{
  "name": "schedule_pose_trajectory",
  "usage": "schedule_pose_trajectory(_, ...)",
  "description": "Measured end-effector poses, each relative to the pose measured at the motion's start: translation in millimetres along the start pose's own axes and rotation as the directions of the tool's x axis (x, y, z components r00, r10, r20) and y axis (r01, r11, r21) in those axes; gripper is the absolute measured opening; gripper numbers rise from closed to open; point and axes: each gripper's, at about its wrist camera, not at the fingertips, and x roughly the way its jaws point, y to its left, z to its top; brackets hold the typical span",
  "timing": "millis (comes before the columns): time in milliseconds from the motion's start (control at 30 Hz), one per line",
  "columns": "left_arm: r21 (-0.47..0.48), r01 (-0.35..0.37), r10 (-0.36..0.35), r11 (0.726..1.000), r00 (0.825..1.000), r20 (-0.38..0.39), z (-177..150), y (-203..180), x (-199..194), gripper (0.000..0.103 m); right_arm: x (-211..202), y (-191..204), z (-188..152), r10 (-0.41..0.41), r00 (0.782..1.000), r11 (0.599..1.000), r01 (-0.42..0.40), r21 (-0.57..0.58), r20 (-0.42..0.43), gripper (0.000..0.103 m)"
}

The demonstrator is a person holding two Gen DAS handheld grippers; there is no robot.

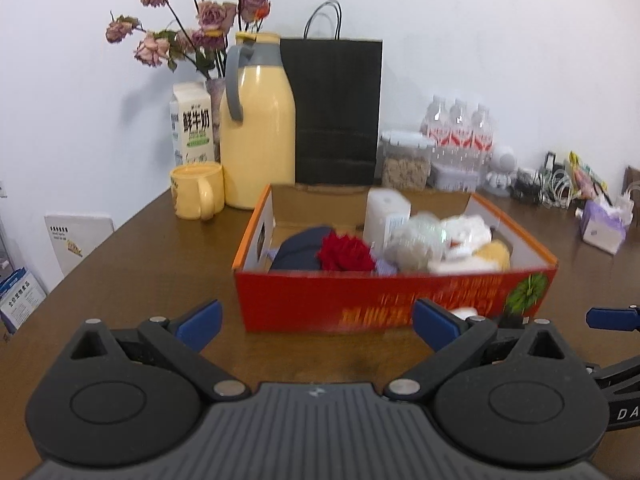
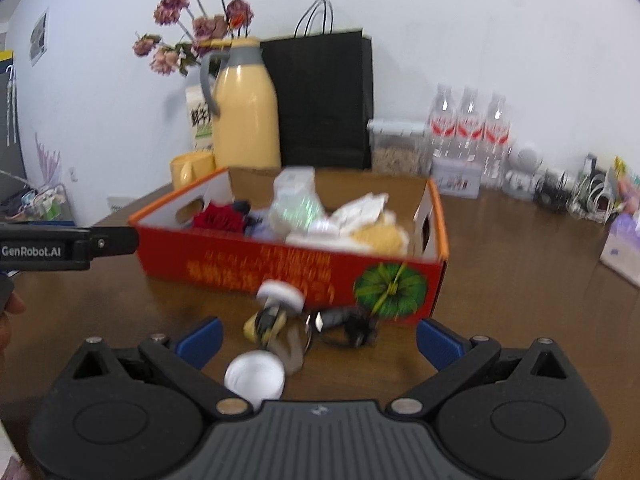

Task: Organize objects
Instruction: 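Withdraw both tools from the box back toward the table items, then grasp the large white bottle cap with the right tool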

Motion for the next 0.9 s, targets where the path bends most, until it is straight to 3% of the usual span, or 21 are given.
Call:
schedule_pose_trajectory(467,-0.029,-0.012,0.01,1.0,0.997,-0.071,-27.0,21.1,-7.1,0.103,14.4,8.7,-32.7,0.035,0.994,0.999,-0.035,0.001,-0.106,0.102)
schedule_pose_trajectory(900,-0.064,-0.002,-0.004,0.998,0.997,-0.081,-30.7,28.5,-4.2,0.103,35.2,30.8,-25.6,0.053,0.992,0.998,-0.057,-0.032,-0.118,0.06)
